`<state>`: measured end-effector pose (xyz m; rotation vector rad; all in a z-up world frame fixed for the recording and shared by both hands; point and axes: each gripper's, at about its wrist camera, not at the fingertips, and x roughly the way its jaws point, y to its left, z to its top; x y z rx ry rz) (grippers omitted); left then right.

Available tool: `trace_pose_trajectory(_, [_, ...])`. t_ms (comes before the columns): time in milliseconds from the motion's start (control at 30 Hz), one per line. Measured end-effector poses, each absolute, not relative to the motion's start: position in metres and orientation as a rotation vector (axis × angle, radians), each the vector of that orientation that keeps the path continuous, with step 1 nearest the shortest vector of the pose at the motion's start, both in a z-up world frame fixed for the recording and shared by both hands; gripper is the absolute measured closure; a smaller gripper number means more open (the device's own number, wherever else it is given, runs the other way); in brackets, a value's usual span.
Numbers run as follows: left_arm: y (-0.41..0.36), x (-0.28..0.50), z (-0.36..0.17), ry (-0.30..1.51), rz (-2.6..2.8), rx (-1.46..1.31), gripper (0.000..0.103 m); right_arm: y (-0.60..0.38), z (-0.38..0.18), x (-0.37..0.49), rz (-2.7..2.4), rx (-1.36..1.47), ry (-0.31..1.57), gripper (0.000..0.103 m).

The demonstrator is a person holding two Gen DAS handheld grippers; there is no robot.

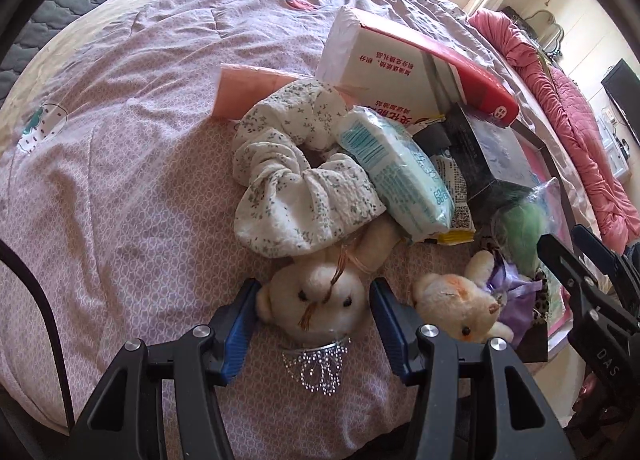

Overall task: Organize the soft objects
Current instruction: 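Grasp the white plush bunny with the left tool while the right tool grasps the bagged green ball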

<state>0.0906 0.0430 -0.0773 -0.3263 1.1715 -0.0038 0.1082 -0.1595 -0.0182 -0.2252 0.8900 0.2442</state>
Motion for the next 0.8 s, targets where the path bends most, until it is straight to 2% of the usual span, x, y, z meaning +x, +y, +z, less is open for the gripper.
trace_pose_trajectory(567, [0.037,0.105,-0.086,1.170,-0.004,-0.285,0.047,-0.133,-0.039,0.124,0.249,-0.325,0.904,0.030])
trace_pose_trajectory(633, [0.036,0.106,-0.086,1.168,-0.003,-0.279,0.047,-0.131,-0.041,0.125,0.249,-0.331,0.910,0.038])
trace_pose_trajectory(700, [0.035,0.108,-0.087,1.166,-0.002,-0.269,0.047,-0.131,-0.043,0.126,0.253,-0.334,0.914,0.039])
trace_pose_trajectory(767, [0.032,0.109,-0.087,1.166,0.002,-0.253,0.047,-0.132,-0.044,0.127,0.254,-0.330,0.920,0.047])
trace_pose_trajectory(800, [0.031,0.110,-0.087,1.167,0.004,-0.242,0.047,-0.132,-0.045,0.128,0.256,-0.325,0.926,0.055])
